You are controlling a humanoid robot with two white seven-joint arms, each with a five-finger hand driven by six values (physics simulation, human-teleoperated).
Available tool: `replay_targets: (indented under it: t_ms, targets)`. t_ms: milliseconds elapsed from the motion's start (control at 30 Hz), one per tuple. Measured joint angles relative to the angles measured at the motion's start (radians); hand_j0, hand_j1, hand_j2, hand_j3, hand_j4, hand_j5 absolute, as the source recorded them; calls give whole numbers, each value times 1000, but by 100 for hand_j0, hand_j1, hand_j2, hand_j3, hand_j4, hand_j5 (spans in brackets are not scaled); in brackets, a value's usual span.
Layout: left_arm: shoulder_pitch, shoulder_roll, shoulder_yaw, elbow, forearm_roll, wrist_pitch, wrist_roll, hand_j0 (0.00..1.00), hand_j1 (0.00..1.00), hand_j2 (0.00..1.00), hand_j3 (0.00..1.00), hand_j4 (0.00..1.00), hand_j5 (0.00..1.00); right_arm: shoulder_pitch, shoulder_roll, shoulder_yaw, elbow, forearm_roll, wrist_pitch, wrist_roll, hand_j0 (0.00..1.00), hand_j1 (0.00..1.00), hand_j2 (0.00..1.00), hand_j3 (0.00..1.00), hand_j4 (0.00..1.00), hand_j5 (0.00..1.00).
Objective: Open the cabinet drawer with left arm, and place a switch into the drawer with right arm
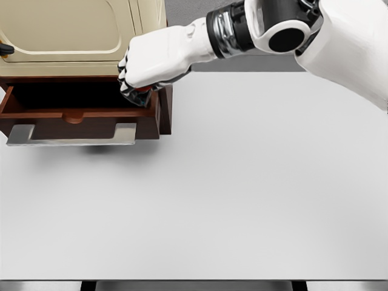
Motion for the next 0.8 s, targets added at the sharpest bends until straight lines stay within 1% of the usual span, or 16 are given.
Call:
replay_targets:
  t_ms: [100,133,333,567,800]
  targets:
    - [0,-1,0,0,1,-1,0,100,100,100,100,100,100,-5,37,0,32,-3,0,0,43,43,43,43,43,43]
    - [0,-1,0,0,1,-1,0,100,100,100,100,100,100,-15,50,0,48,-3,0,0,43,43,43,43,43,43]
    - [0,-1,0,-1,1,-2,0,100,100,100,100,100,100,-20,132,1,156,-2,0,0,43,43,43,43,43,43]
    - [0,0,0,0,0,-3,0,100,100,100,100,100,100,-32,200,22,219,-2,0,0,44,44,44,44,44,44]
    - [2,-1,0,0,-1,-3,0,100,100,100,100,100,100,-44,245,36,280,-1,0,0,44,44,44,44,44,44]
